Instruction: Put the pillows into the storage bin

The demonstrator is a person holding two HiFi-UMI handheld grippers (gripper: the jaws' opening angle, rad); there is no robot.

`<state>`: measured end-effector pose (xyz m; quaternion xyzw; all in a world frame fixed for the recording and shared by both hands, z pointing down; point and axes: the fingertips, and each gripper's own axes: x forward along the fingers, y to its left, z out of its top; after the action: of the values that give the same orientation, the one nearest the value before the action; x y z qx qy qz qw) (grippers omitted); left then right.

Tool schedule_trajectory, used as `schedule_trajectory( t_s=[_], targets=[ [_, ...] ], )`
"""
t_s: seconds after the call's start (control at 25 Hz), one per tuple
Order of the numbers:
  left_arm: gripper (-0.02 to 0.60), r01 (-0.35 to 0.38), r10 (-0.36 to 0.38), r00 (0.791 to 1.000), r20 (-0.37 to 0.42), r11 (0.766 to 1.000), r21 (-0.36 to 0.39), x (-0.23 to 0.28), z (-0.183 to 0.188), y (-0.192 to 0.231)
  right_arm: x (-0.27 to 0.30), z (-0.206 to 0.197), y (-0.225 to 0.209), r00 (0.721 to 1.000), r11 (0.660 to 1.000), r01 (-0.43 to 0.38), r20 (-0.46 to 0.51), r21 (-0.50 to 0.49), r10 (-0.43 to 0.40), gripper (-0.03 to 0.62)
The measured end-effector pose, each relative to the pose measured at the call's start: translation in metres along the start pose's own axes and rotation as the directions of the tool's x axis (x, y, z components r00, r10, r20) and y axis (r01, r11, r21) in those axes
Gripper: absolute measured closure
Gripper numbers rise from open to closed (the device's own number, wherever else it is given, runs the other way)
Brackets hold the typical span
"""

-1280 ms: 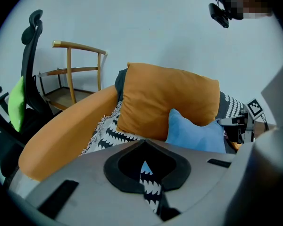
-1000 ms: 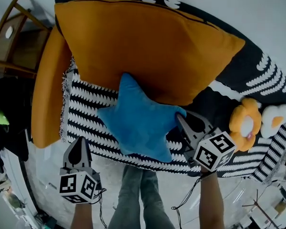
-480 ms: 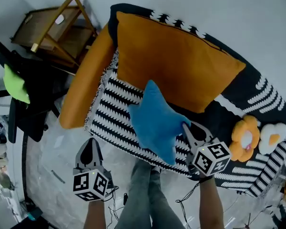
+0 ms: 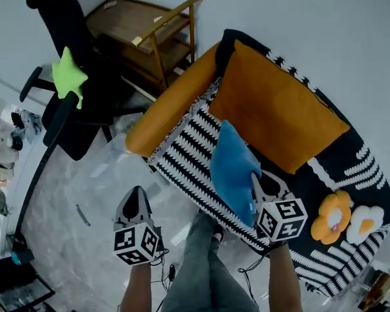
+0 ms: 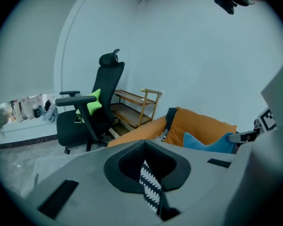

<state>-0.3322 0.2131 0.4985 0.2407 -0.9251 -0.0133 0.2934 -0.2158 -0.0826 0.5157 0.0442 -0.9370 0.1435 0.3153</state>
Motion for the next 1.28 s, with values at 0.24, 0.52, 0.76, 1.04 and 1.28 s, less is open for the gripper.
schedule_trajectory(
  t_s=[0.24,0.52,0.76,1.04,1.28],
  targets=[
    [0.575,-0.091,0.098,0.994,0.04,0.987,-0.135,-0.045,-0.003,0.054,-0.016,0.03,0.046,1.0,0.968,-0.01,-0.02,-0.25,0.005,0.556],
    [0.575,-0.183,0.207,0.973,0.097,0.959,-0.217,-0.093,-0.004,0.107,-0.039,0.066,0.11,0.993,0.917,-0.111,0.005,-0.384,0.122,0.556],
    [0.575,-0.259,0.3,0.946,0.124,0.927,-0.272,-0.133,0.006,0.151,-0.033,0.084,0.203,0.963,0.863,-0.25,-0.024,-0.439,0.267,0.556],
    [0.575,-0.353,0.411,0.903,0.129,0.877,-0.327,-0.171,0.014,0.244,0.003,0.083,0.33,0.903,0.777,-0.417,-0.118,-0.472,0.413,0.556],
    [0.575,-0.437,0.503,0.86,0.081,0.811,-0.389,-0.199,-0.014,0.327,0.054,0.056,0.428,0.861,0.732,-0.498,-0.164,-0.465,0.481,0.556]
  ],
)
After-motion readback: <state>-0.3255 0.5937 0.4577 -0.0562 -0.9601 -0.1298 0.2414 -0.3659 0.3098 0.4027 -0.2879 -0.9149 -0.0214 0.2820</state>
